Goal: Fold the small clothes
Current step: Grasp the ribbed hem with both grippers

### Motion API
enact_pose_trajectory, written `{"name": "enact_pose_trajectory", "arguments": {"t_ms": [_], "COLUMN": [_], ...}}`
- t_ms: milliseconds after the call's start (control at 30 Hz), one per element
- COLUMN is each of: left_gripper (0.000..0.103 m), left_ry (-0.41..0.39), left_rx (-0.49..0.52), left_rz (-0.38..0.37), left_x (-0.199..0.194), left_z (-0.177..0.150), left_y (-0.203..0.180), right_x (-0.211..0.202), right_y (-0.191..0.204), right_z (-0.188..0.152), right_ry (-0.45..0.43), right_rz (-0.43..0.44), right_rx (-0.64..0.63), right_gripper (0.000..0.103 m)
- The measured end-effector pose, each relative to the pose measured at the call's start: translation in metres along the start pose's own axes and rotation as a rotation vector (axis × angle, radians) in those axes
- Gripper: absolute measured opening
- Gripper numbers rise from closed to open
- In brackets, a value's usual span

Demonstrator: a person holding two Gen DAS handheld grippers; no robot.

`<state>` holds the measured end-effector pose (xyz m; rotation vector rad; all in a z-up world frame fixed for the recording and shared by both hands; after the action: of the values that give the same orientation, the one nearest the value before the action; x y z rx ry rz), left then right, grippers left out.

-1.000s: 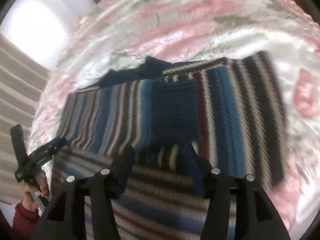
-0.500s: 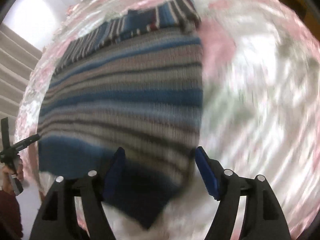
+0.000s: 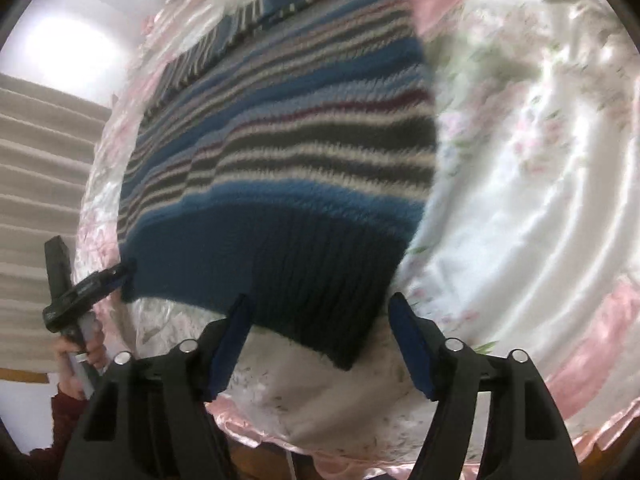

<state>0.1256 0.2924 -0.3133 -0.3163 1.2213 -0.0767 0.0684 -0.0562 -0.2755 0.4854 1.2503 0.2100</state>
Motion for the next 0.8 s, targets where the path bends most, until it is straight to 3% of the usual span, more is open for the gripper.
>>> {"name": "enact_pose_trajectory", "arguments": {"t_ms": [67,133,167,200,267,300,333,600,800], "left_gripper": [0.08,0.075,0.069,0.056,0.037,0.022,0.017,0.012,0.012], "left_ry": [-0.021,-0.029,-0.029,-0.026,-0.018,-0.012,-0.008,0.036,-0.06], "left_rx": [-0.006,-0.016,-0.025,-0.031,-0.031,-0.035,-0.044,-0.083,-0.075], "left_rz": [0.011,0.017,0.018,0.011,-0.004,-0.022,-0.045,-0.156,-0.205], "left_x": [-0.001,-0.004,-0.005,-0.006,-0.008,-0.01,-0.012,-0.024,-0.053], "left_z": [-0.001,-0.004,-0.004,-0.003,0.0,0.001,0.004,0.01,0.029], "left_y": [-0.001,0.002,0.003,0.002,0.0,-0.001,-0.003,-0.011,-0.026], "right_x": [0.007,0.015,0.017,0.017,0.014,0.009,0.005,-0.027,-0.033], "right_y": [0.003,0.001,0.0,-0.001,0.001,0.001,0.002,0.004,0.011], "right_z": [-0.003,-0.006,-0.005,-0.005,-0.001,0.0,0.001,0.009,0.028], "right_ry": [0.021,0.036,0.033,0.021,0.001,-0.02,-0.034,-0.14,-0.111], "right_rz": [0.006,0.002,-0.003,0.003,0.047,0.076,0.091,0.201,0.28], "right_rx": [-0.028,-0.029,-0.039,-0.041,-0.011,0.014,0.026,0.111,0.12], "right_gripper": [0.067,0.055,0.041,0.031,0.022,0.019,0.018,0.014,0.009]}}
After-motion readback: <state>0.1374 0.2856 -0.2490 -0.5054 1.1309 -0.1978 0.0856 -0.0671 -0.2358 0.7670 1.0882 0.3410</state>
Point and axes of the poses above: each gripper's, at about its wrist camera, not at the fingertips, and x roughly the way its jaws point, y to its left, z to its top, the point moved 10 cm from there along x, roughly the way its jaws point, and after that the axes turned 9 degrees about -y, right-handed, at the moved point
